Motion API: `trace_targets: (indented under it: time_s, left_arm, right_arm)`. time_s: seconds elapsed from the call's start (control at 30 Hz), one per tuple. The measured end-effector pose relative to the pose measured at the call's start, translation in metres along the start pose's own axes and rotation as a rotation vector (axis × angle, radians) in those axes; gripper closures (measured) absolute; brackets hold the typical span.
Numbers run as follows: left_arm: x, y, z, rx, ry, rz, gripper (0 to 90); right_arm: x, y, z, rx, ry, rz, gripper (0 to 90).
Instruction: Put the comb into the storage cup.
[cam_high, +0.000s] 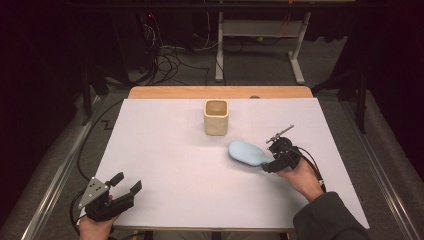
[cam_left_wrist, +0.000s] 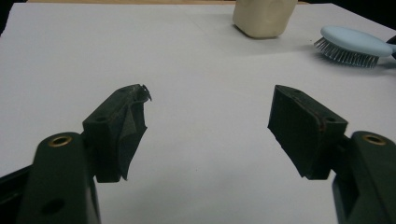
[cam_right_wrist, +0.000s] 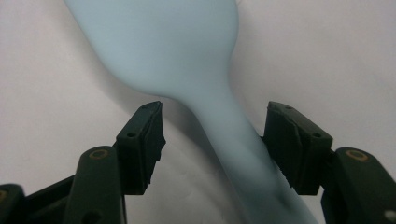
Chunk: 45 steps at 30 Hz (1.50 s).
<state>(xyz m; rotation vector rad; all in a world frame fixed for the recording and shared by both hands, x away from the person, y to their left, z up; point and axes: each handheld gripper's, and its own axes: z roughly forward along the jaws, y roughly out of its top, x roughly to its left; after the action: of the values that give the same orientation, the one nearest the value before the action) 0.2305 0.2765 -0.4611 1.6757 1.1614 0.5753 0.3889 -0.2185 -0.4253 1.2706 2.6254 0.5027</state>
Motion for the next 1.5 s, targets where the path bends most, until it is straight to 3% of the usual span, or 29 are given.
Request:
trace_targets:
  time_s: [0.53, 1.1, 1.5]
  left_arm:
    - [0.0, 0.0, 0.0, -0.008, -0.007, -0.002, 27.6]
    - [-0.001, 0.001, 0.0, -0.007, -0.01, -0.001, 27.6]
    - [-0.001, 0.001, -0.001, -0.014, -0.007, 0.003, 28.3]
  right_arm:
    - [0.005, 0.003, 0.009, 0.051, -0.04, -0.024, 45.6]
    - [0.012, 0.011, 0.014, 0.06, -0.038, -0.03, 49.8]
    - [0.021, 0.016, 0.016, 0.075, -0.026, -0.067, 67.2]
